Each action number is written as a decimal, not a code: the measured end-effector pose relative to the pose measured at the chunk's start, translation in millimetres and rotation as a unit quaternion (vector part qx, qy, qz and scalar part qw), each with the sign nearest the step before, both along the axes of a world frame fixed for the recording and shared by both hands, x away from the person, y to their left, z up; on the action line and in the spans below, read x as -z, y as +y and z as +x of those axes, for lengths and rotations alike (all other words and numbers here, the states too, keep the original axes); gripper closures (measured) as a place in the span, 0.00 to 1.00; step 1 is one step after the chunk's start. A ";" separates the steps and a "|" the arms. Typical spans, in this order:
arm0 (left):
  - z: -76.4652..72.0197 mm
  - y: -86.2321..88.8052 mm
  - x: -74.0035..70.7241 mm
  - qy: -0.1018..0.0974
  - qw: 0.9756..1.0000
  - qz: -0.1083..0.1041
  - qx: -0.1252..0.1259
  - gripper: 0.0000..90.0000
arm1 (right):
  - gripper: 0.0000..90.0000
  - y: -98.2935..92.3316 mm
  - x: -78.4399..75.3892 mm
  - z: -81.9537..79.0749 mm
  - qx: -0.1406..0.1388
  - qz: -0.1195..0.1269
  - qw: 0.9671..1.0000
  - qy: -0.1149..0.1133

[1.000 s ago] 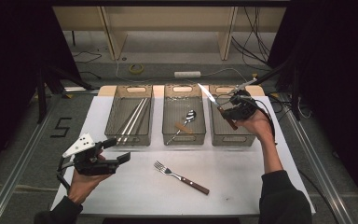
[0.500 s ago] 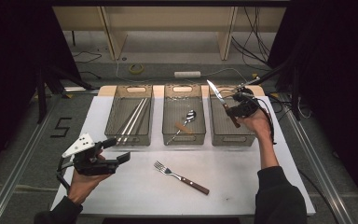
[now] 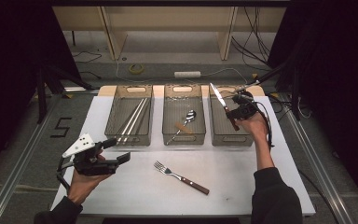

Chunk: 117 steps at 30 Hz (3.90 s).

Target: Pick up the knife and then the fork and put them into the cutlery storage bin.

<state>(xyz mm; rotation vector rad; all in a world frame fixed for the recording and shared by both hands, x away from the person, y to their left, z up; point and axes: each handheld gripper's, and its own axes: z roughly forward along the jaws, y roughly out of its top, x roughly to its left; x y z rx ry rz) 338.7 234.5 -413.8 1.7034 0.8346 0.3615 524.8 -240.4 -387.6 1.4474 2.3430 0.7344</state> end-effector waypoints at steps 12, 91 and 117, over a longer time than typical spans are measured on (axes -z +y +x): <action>-0.4 0.1 0.0 -0.001 1.000 0.000 0.000 0.18 | 0.86 2.6 9.8 2.0 0.015 0.004 1.000 0.016; -1.7 0.8 -0.7 -0.002 1.000 -0.001 0.002 0.18 | 0.41 127.5 36.3 -139.3 -0.322 -0.068 0.940 0.084; -2.4 0.0 -1.0 -0.003 1.000 0.002 0.004 0.18 | 0.69 137.9 67.1 -157.7 -0.348 -0.107 0.926 0.102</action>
